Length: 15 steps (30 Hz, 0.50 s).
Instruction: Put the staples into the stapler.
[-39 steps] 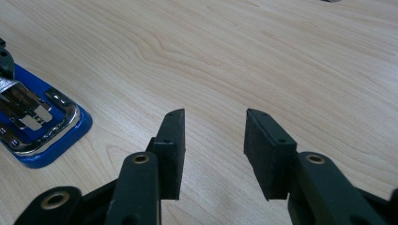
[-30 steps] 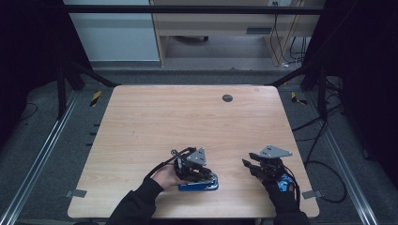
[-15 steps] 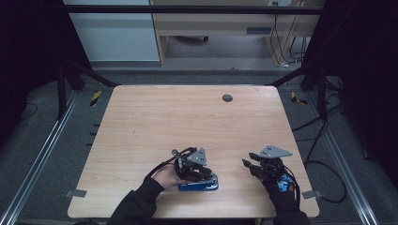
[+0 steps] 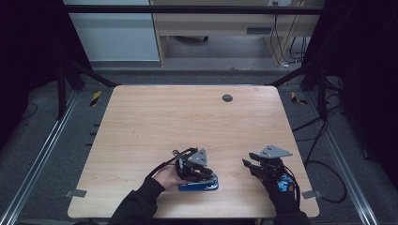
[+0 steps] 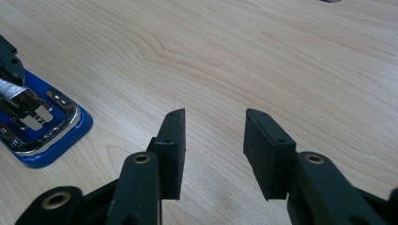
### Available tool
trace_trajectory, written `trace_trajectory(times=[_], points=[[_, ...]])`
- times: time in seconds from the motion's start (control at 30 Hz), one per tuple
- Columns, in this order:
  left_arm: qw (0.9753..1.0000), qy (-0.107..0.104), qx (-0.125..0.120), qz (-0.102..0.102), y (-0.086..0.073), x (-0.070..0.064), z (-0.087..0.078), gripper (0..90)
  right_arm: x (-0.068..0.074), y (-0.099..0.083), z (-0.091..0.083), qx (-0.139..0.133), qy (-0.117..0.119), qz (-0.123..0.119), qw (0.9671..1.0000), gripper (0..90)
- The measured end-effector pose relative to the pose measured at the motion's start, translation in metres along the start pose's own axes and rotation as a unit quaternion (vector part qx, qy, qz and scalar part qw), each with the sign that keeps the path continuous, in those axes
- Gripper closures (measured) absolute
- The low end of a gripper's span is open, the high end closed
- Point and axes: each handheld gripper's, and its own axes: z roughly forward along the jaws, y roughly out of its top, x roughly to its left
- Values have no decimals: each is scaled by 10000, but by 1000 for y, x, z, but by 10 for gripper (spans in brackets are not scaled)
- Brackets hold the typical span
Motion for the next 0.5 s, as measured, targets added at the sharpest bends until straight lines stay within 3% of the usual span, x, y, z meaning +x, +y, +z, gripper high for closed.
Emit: trace_trajectory(times=[0.2, 0.5], points=[[9999, -80, -78, 36, 0, -2, 0, 776, 0, 0, 0, 0, 2, 13, 10000, 593], [10000, -63, 6, 64, 0, -1, 2, 776, 0, 0, 0, -2, 3, 6, 10000, 593]])
